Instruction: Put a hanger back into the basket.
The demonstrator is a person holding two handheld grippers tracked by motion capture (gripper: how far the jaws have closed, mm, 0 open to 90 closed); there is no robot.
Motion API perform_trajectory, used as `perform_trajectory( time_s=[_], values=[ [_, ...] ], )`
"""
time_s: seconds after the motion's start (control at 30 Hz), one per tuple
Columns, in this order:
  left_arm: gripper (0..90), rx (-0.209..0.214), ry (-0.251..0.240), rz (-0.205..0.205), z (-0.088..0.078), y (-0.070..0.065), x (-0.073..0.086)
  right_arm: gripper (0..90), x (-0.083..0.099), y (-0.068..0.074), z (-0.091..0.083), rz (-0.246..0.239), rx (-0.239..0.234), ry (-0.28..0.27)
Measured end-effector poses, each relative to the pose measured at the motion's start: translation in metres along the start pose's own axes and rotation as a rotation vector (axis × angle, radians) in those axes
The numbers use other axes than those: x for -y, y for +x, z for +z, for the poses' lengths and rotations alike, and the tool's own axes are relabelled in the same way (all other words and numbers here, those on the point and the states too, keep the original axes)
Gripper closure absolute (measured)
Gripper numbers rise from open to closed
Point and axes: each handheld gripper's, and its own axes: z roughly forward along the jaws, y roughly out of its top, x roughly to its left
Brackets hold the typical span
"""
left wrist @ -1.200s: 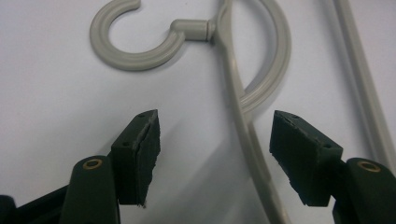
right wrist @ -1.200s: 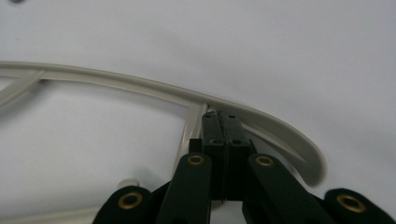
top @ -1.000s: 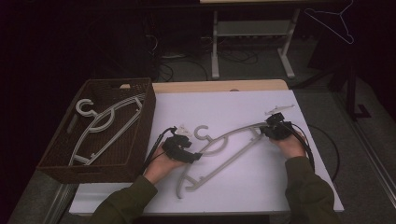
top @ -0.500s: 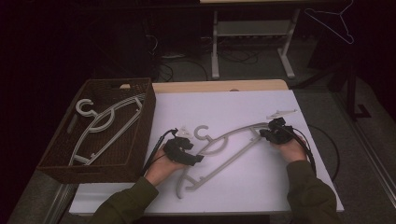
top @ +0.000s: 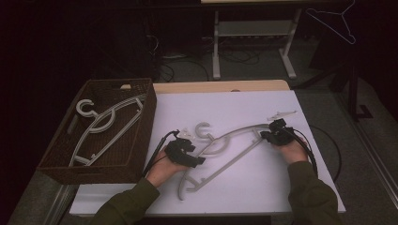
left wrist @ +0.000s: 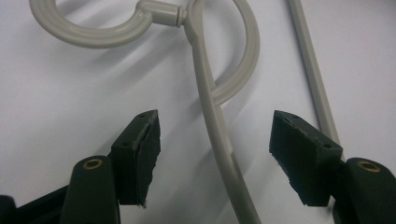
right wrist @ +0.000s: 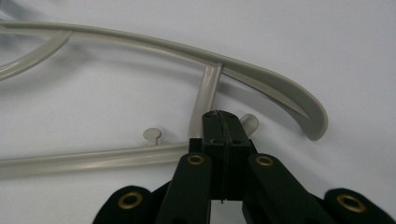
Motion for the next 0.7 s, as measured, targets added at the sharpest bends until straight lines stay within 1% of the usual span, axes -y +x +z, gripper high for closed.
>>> perform_trajectory(
  time_s=[0.07,0.1,0.13,0.23,0.4,0.53,0.63,0.7],
  values=[
    [35.8,0.010,-0.008,-0.019,0.003,0.000,0.000,90.0,0.000,0.000,0.000,0.002,-0.003,0.002],
    [37.3,0.013,-0.009,-0.020,0.004,0.000,0.000,90.0,0.000,0.000,0.000,0.004,-0.001,0.002],
    [39.9,0.021,-0.015,-0.032,0.006,-0.001,-0.001,90.0,0.000,0.000,0.000,0.002,-0.001,0.002],
    [44.8,0.033,0.001,-0.025,0.009,0.000,-0.002,90.0,0.000,0.000,0.000,0.001,-0.001,0.001],
    [53.1,0.039,-0.007,-0.038,0.011,-0.001,-0.003,90.0,0.001,0.000,0.000,0.004,-0.005,0.004],
    [60.4,0.042,-0.005,-0.029,0.012,0.000,-0.003,90.0,0.001,-0.001,0.001,0.003,-0.008,0.004],
    [63.7,0.044,-0.005,-0.029,0.013,0.000,-0.004,90.0,0.002,-0.001,0.001,0.006,-0.009,0.008],
    [67.4,0.050,-0.010,-0.042,0.013,0.000,-0.004,90.0,0.002,-0.001,0.001,0.010,-0.010,0.010]
  ],
)
